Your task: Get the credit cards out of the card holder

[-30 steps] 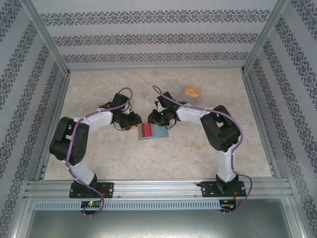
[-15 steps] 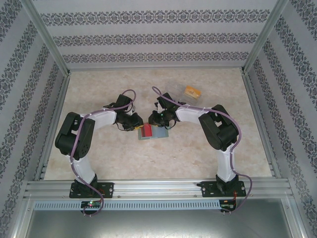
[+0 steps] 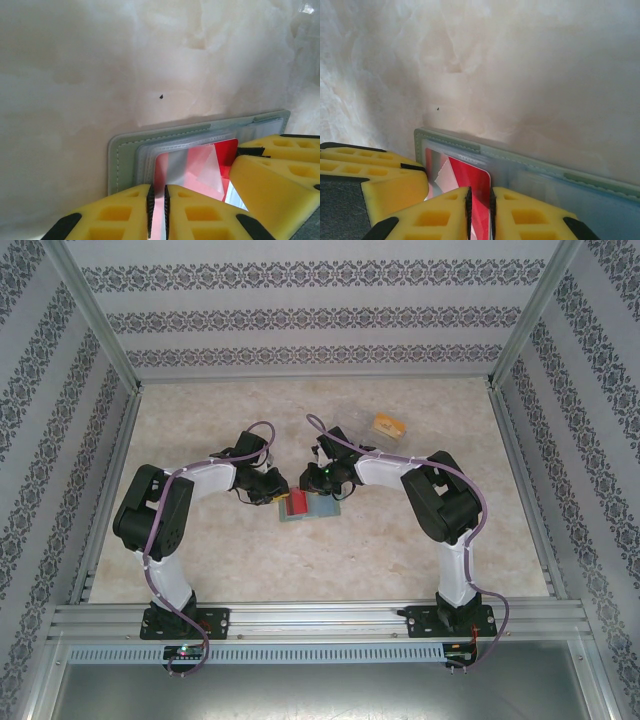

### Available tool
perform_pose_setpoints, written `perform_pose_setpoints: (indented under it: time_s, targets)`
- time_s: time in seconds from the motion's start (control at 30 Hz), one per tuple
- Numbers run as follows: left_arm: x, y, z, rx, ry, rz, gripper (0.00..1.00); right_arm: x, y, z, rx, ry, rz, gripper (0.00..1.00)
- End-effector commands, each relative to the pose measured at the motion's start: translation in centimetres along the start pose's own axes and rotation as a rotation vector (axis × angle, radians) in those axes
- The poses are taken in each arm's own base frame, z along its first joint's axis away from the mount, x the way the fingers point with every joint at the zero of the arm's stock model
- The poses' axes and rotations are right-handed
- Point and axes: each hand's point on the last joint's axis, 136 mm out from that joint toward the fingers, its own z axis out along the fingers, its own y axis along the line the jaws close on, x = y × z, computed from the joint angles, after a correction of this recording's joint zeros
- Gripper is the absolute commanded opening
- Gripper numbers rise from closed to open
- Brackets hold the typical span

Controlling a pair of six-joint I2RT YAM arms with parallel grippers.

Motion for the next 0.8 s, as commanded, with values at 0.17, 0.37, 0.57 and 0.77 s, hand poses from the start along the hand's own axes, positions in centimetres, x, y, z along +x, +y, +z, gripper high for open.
perform_pose_setpoints:
  time_s: [0.17, 0.37, 0.57, 0.77]
  targets:
    - [1.1, 1.8, 1.2, -0.068, 0.032, -0.010, 0.17, 0.0, 1.1, 0.1, -0.065, 0.001, -0.032, 0.15]
    - [0.9, 1.6, 1.0, -0.067, 0.028, -0.002, 0.17, -0.1, 1.1, -0.2, -0.065, -0.010, -0.035, 0.08]
    - [0.6, 1.1, 0.2, -0.070, 0.017, 0.029, 0.19, -0.7, -0.3, -1.2, 0.002, -0.067, -0.045, 0.03]
    - [0.0, -0.5, -1.4, -0.047, -0.016, 0.082, 0.21, -0.8, -1.2, -1.7, 0.015, -0.083, -0.036, 0.02]
